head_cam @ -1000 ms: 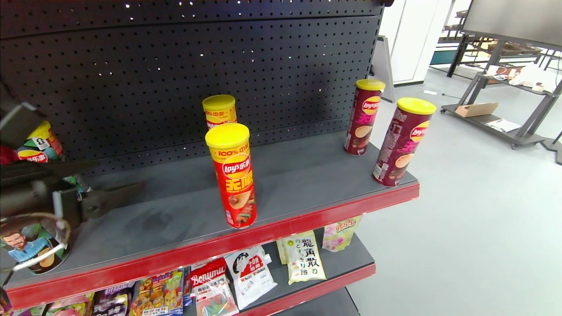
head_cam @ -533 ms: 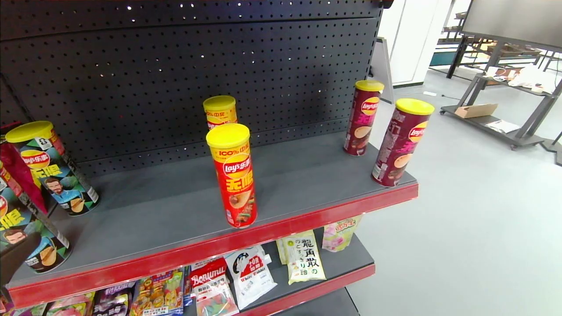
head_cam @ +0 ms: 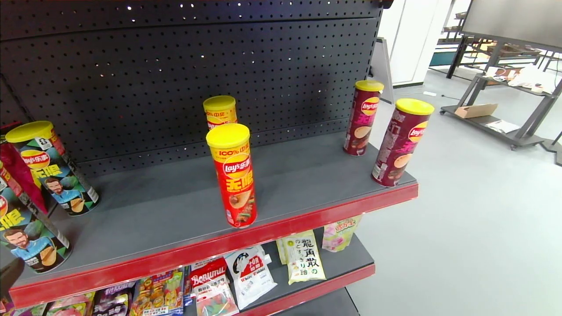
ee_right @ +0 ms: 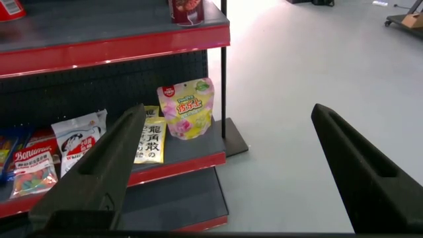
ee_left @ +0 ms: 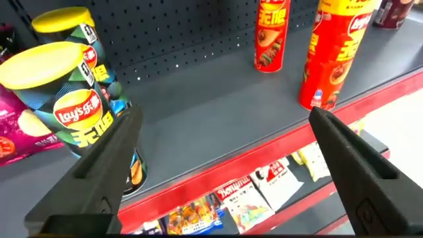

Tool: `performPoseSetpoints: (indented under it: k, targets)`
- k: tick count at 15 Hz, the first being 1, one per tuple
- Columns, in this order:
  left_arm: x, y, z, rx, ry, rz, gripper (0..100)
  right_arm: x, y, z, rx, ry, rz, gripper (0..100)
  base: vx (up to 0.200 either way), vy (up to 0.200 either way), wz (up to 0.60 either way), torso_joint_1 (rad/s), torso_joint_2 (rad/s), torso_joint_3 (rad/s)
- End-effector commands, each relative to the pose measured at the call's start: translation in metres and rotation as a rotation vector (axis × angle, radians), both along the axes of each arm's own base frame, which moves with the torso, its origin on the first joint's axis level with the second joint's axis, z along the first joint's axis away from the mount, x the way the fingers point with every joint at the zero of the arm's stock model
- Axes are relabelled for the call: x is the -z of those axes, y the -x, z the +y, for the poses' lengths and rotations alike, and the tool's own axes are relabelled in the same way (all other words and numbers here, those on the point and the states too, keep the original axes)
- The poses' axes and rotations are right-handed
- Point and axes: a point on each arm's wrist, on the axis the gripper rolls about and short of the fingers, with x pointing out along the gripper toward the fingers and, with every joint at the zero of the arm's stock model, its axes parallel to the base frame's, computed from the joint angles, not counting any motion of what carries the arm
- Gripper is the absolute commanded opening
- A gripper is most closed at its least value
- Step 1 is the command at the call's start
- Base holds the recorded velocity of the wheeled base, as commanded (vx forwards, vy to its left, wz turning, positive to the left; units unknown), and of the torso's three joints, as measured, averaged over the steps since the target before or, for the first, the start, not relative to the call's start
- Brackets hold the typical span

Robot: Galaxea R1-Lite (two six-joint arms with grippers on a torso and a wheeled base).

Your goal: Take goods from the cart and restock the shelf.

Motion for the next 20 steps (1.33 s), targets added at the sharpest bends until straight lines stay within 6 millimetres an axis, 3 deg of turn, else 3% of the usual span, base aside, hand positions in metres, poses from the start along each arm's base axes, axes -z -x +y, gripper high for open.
performPoseSetpoints:
  k: [1,7,12,15,18,19,20]
  targets:
    - [0.005,0.002,0.0,0.0,0.0,0.001,100,0.0,0.0,0.0,-0.001,0.0,0.0,100,0.0,0.0,0.6,0.007,0.0,0.002]
    - [0.009,0.005,0.0,0.006,0.0,-0.002,100,0.0,0.0,0.0,-0.001,0.0,0.0,100,0.0,0.0,0.6,0.006,0.0,0.005]
    - [0.022,0.016,0.0,0.009,0.0,-0.025,100,0.0,0.0,0.0,-0.001,-0.007,0.0,100,0.0,0.0,0.0,0.0,0.0,0.0]
    - [0.055,0.032,0.0,0.034,0.004,-0.052,100,0.0,0.0,0.0,-0.001,-0.007,0.0,100,0.0,0.0,0.0,0.0,0.0,0.0]
    - [0.105,0.049,0.0,0.018,0.005,-0.054,100,0.0,0.0,0.0,-0.001,-0.007,0.0,100,0.0,0.0,0.0,0.0,0.0,0.0]
    - [0.127,0.04,0.0,-0.011,0.021,-0.027,100,0.0,0.0,0.0,-0.001,-0.007,-0.002,100,0.0,0.0,0.0,0.0,0.0,0.0]
    - [0.125,0.04,0.001,-0.028,0.063,-0.052,100,0.0,0.0,0.0,-0.001,-0.007,-0.002,100,0.0,0.0,0.0,0.0,0.0,0.0]
